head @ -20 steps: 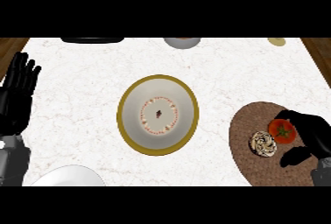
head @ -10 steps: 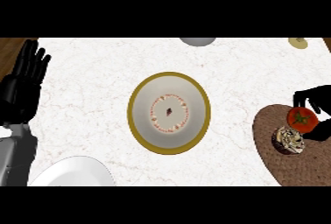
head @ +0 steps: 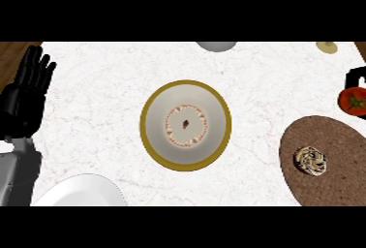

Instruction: Pick the tomato from the placemat and place it in the bowl

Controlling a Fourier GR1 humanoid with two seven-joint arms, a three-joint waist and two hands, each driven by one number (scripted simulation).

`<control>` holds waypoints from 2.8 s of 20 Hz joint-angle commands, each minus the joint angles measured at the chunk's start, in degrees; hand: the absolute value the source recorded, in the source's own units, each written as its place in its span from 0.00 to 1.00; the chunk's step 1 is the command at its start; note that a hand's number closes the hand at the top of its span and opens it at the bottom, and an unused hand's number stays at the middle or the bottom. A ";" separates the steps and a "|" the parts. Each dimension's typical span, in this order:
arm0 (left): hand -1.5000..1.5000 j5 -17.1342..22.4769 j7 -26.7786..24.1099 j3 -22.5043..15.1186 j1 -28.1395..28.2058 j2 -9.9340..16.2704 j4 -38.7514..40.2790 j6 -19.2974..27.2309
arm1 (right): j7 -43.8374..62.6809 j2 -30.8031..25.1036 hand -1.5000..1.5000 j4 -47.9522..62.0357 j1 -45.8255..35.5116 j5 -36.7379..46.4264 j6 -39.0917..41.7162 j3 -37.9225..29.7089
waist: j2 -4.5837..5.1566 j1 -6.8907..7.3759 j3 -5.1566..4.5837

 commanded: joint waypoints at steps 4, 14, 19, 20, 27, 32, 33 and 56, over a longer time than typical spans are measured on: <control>0.50 -0.05 -0.96 0.74 0.23 -0.30 1.21 0.34 | -13.11 -2.95 1.00 7.09 -11.72 -5.08 7.05 -3.73 | -0.42 -1.33 -0.12; 0.50 -1.09 -0.82 1.22 1.79 -0.22 1.34 1.36 | -15.69 1.04 1.00 5.67 -18.92 -14.80 22.35 -6.17 | -1.59 -3.63 -0.28; 0.50 -0.67 -1.42 2.05 2.12 0.78 2.18 0.28 | -6.46 5.42 1.00 2.76 -26.00 -17.95 30.07 -4.07 | -2.04 -4.40 -0.39; 0.50 -1.16 -0.84 1.99 2.83 0.61 1.37 1.09 | -7.00 4.02 1.00 2.36 -25.68 -18.64 32.21 -3.82 | -2.05 -4.51 -0.34; 0.50 -1.60 0.69 1.56 3.69 0.22 -0.66 1.88 | 8.54 15.61 1.00 -6.78 -28.40 -22.45 34.74 -0.03 | -2.38 -5.22 -0.31; 0.50 -1.04 -0.14 1.61 4.79 -0.20 -0.98 1.06 | 20.85 25.12 1.00 -15.65 -27.11 -23.88 34.14 3.65 | -2.27 -5.03 -0.30; 0.50 0.67 -0.38 3.66 5.43 1.50 -1.27 -0.46 | 20.48 24.32 1.00 -18.66 -24.56 -24.32 35.38 4.27 | -2.13 -4.95 -0.28; 0.50 -0.34 -1.66 2.25 2.19 0.03 1.14 -1.06 | 43.04 41.59 0.00 -17.99 -6.97 -30.17 10.25 24.42 | -0.98 -2.13 -0.25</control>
